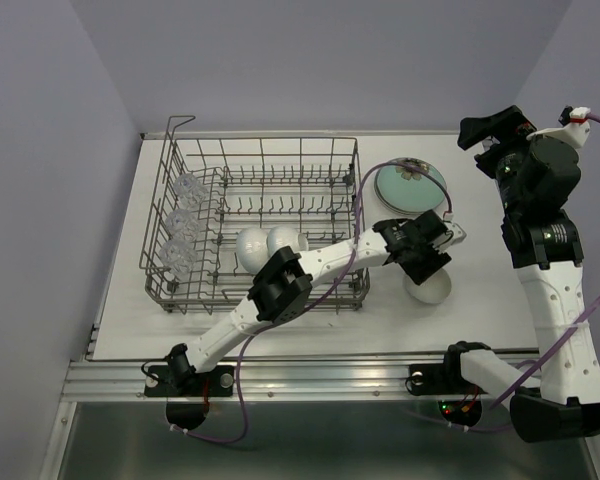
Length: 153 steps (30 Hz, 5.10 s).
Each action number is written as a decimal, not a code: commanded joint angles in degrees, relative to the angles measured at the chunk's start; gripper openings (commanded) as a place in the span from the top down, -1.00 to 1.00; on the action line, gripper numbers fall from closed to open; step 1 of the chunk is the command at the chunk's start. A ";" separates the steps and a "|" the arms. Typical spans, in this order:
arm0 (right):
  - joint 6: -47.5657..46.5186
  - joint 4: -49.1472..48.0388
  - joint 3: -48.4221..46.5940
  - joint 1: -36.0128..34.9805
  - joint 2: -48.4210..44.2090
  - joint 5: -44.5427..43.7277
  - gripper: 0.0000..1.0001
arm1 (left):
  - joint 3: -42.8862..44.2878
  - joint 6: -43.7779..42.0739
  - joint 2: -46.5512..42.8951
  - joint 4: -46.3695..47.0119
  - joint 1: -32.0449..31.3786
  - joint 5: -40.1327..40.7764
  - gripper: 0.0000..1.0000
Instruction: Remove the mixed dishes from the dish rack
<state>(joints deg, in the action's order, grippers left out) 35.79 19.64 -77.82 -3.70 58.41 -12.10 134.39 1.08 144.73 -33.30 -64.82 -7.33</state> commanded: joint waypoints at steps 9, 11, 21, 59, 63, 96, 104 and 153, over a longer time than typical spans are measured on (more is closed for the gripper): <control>-0.55 -1.45 -0.22 0.10 -1.64 1.28 -1.00 | 4.12 -0.03 -9.88 -0.36 -0.40 1.18 -0.94; -0.72 -1.45 -0.49 0.10 -1.55 2.51 -1.00 | 4.83 -0.29 -12.17 0.07 -0.31 2.14 -0.98; -1.60 -0.39 -3.29 0.10 1.08 8.66 -1.00 | -1.92 2.87 -32.46 0.43 4.16 13.56 -0.98; -8.10 7.52 -7.78 -51.04 35.01 -6.53 -1.00 | -58.18 10.96 -71.87 5.70 70.44 19.63 -0.98; -7.84 7.61 -8.57 -52.90 38.52 -9.95 -1.00 | -59.06 11.13 -70.02 6.58 70.62 20.69 -0.87; -16.37 10.95 -15.61 -62.04 51.71 -30.25 -1.00 | -60.47 10.61 -70.19 8.16 70.62 22.01 -0.18; -13.38 10.86 -14.82 -62.04 50.49 -32.03 -0.57 | -60.21 10.52 -70.72 8.07 70.62 21.75 -0.11; -5.56 -8.11 -0.15 -51.77 25.53 -17.20 0.85 | -50.89 13.50 -78.54 10.09 70.35 -0.05 -0.98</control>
<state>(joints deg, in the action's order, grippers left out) 26.44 20.91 -80.47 -60.97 88.68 -36.97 80.01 13.30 70.19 -26.81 5.39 1.39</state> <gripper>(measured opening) 0.801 0.989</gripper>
